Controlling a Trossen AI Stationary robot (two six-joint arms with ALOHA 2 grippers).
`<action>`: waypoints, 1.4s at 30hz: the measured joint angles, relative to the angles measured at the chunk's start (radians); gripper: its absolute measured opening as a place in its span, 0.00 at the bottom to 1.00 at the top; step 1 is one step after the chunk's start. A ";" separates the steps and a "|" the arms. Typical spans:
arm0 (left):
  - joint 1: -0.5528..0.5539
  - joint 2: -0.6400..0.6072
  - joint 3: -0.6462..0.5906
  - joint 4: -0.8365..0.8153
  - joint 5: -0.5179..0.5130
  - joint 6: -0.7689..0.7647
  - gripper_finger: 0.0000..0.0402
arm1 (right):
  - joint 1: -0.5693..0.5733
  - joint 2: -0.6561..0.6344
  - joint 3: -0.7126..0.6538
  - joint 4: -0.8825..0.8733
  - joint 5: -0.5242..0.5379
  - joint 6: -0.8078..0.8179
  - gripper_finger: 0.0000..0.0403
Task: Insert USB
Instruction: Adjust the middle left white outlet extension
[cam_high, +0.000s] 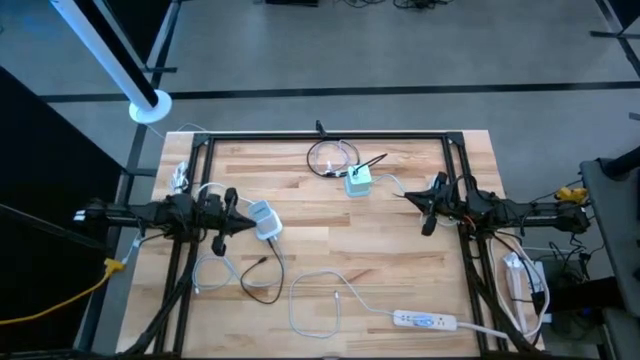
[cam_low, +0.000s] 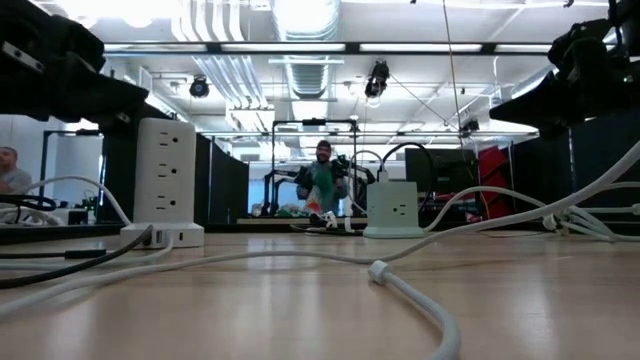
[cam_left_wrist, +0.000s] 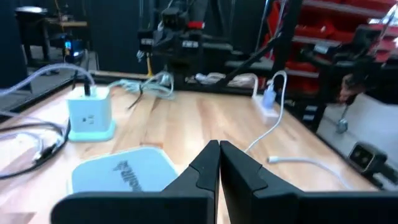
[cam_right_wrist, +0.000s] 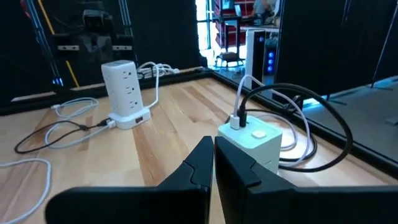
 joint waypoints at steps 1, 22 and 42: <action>0.000 0.011 0.000 -0.001 -0.007 0.008 0.00 | 0.000 0.000 0.000 0.001 0.000 -0.006 0.00; -0.008 0.173 -0.003 0.007 -0.043 0.027 0.00 | 0.000 0.000 -0.001 0.001 0.001 -0.024 0.00; -0.005 0.263 -0.004 0.104 -0.187 0.027 0.00 | 0.000 0.011 -0.002 0.001 0.002 -0.013 0.00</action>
